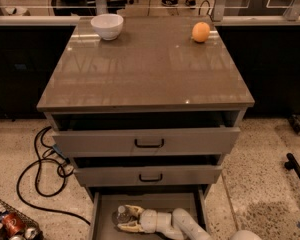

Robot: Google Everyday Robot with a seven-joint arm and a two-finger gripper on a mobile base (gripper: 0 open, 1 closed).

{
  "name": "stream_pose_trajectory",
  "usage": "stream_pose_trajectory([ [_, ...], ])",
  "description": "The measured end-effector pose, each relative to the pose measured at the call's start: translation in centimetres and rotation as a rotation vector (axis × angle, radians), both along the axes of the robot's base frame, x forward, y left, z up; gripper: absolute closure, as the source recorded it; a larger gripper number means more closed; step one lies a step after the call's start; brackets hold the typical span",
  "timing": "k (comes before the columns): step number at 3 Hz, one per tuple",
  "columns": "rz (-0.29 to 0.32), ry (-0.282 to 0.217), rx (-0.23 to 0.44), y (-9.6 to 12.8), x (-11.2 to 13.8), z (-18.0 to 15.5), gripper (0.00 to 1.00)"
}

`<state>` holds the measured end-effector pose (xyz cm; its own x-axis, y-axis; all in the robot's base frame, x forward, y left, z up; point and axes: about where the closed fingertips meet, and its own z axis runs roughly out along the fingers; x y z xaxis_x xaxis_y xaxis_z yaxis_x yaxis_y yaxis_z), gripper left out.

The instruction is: Place water bottle into bottom drawer

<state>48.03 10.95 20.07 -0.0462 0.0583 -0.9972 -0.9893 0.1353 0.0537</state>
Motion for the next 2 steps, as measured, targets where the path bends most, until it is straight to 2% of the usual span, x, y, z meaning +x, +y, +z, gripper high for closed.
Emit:
stream_pose_trajectory([
  [1,0.003,0.001,0.002,0.18,-0.09,0.02,0.00],
  [2,0.003,0.001,0.002,0.19,-0.10,0.03,0.00],
])
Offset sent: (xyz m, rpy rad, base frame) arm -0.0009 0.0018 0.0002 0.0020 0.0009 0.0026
